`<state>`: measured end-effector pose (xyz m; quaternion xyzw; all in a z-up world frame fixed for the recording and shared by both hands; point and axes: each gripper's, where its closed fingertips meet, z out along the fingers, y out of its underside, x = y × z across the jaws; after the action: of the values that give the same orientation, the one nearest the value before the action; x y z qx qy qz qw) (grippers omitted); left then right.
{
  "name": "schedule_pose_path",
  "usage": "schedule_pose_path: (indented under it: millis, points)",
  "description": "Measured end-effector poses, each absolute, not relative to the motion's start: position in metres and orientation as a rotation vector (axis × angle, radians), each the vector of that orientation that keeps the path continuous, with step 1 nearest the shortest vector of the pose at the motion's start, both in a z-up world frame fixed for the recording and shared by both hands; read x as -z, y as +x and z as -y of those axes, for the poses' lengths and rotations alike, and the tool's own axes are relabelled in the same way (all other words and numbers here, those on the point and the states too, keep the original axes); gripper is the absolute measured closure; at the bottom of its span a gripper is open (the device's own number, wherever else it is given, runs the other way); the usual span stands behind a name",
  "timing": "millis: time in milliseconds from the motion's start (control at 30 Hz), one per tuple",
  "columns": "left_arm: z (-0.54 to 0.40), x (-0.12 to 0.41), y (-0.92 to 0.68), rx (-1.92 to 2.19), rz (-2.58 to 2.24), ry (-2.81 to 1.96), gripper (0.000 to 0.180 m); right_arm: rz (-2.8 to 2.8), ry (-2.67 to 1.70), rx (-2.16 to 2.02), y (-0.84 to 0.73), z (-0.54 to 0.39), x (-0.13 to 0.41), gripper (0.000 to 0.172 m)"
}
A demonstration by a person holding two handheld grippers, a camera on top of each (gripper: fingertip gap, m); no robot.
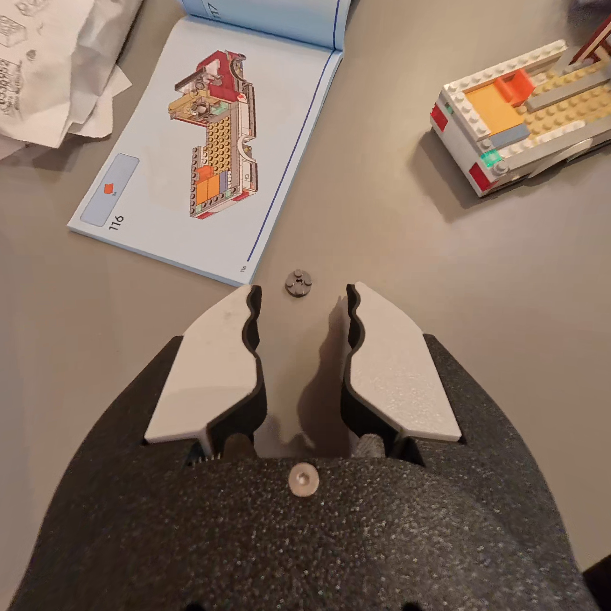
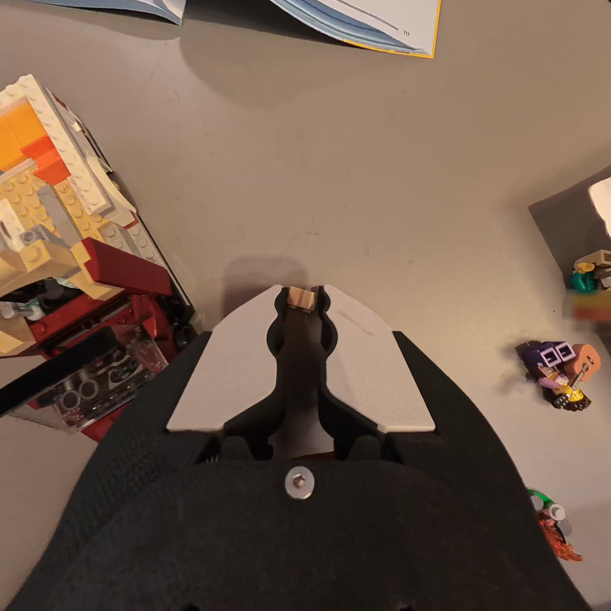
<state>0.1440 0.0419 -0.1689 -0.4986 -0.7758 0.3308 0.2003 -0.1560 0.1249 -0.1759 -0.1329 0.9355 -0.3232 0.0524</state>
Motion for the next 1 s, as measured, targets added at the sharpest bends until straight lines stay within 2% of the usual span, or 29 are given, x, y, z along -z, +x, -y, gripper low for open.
schedule_pose_path:
  millis: [267, 500, 600, 667, 767, 1000]
  points:
    - [-0.040, 0.180, 0.137, -0.874, 2.200, -1.409, 0.137, -2.833, -0.315, 1.331, -0.168, -0.152, 0.090, 0.154]
    - [-0.040, 0.180, 0.135, -0.868, 2.187, -1.436, 0.143, -3.037, -0.036, 1.602, -0.248, -0.229, 0.025, 0.154]
    - [-0.040, 0.180, 0.134, -0.876, 2.178, -1.438, 0.151, -3.141, 0.201, 1.535, -0.303, -0.271, 0.036, 0.154]
    - [-0.040, 0.180, 0.135, -0.884, 2.184, -1.437, 0.165, -3.148, 0.312, 1.491, -0.326, -0.292, 0.050, 0.153]
    - [-0.040, 0.180, 0.135, -0.882, 2.182, -1.435, 0.165, -3.078, 0.349, 1.469, -0.330, -0.310, 0.068, 0.147]
    - [-0.042, 0.161, 0.126, -0.889, 2.137, -1.422, 0.165, -3.042, 0.202, 1.535, -0.297, -0.323, 0.085, 0.144]
